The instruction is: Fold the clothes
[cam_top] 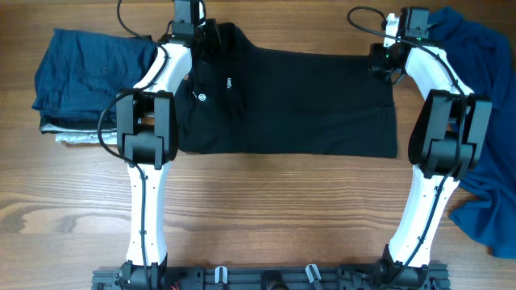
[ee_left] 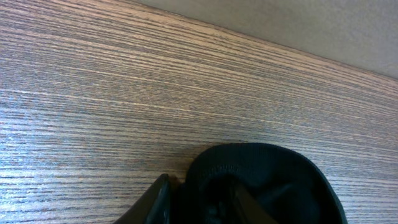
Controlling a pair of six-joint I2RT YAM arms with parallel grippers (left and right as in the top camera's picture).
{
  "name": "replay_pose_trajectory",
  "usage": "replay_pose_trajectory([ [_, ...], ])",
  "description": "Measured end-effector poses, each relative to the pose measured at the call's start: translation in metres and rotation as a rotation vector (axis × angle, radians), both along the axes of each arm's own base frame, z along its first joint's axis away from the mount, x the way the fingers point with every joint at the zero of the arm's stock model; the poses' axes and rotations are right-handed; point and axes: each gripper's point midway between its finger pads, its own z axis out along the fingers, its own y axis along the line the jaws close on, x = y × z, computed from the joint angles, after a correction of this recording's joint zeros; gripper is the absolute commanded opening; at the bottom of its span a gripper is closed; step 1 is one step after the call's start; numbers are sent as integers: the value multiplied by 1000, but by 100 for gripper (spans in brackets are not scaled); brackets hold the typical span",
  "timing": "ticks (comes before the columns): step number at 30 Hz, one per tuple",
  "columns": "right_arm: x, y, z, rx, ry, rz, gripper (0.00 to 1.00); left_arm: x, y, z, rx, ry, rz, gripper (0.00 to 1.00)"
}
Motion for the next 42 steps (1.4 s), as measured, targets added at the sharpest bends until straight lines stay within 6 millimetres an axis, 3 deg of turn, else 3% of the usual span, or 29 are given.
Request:
replay_pose_trajectory([
  [11,-1,1,0,6,3,3,43,2,-3,0,-11,-13,-15,19],
  [12,-1,1,0,6,4,3,39,3,-5,2,-21,-21,-24,18],
  [14,-1,1,0,7,3,3,7,4,-10,5,-40,-33,-45,13],
  [16,-1,4,0,20,6,7,4,4,-13,6,-50,-35,-55,4],
  [22,1,7,1,35,-2,5,4,-3,-12,9,-51,-1,-63,4],
  [26,2,7,2,38,-9,2,4,-4,-1,31,-54,-8,-49,4],
  [30,0,9,0,49,1,1,4,-5,15,67,-63,-34,-37,4],
  [36,-19,12,3,65,74,1,4,-37,17,90,-37,68,-60,4],
  [38,-25,13,10,67,88,1,4,-49,18,100,-33,100,-62,4],
  [42,-33,14,49,65,68,3,4,-72,20,128,-30,139,-62,4],
])
